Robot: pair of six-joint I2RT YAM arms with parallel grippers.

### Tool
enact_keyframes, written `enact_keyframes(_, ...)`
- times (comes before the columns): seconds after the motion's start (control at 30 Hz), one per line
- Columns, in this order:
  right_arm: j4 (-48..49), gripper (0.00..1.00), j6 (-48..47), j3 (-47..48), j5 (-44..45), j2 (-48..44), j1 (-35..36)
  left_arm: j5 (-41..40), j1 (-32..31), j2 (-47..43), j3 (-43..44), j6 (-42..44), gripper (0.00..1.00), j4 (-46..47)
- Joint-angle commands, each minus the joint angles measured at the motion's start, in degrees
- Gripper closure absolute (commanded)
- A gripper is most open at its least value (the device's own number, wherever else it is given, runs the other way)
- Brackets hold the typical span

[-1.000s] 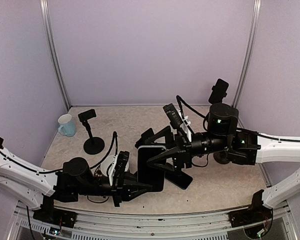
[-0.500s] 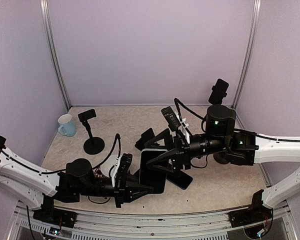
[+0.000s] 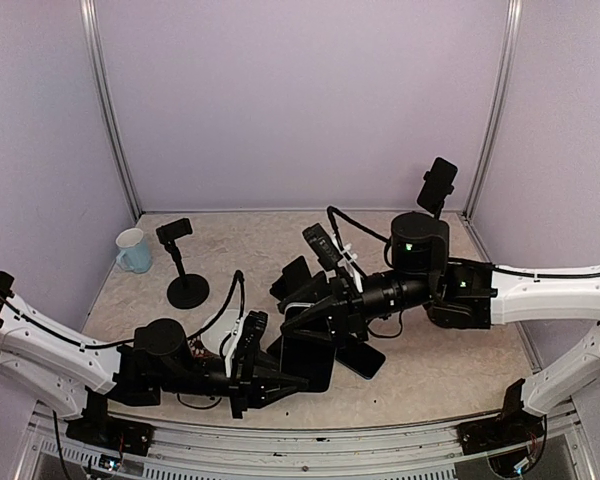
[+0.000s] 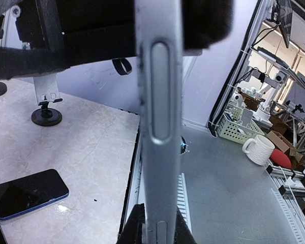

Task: Place the phone on the phone stand
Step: Pass from the left arm to the right

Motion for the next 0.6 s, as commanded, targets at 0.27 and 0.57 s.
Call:
enact_keyframes(0.27, 0.5, 0.79, -0.65, 1.1, -2.27, 0.27, -0.29, 0.54, -0.35, -0.81, 1.14, 1.06, 1.0, 4.46)
enact_keyframes(0.57, 1.2, 1.0, -0.83, 1.13, -3.33, 0.38, -0.29, 0.56, -0.35, -1.29, 1.23, 0.5, 0.95, 4.3)
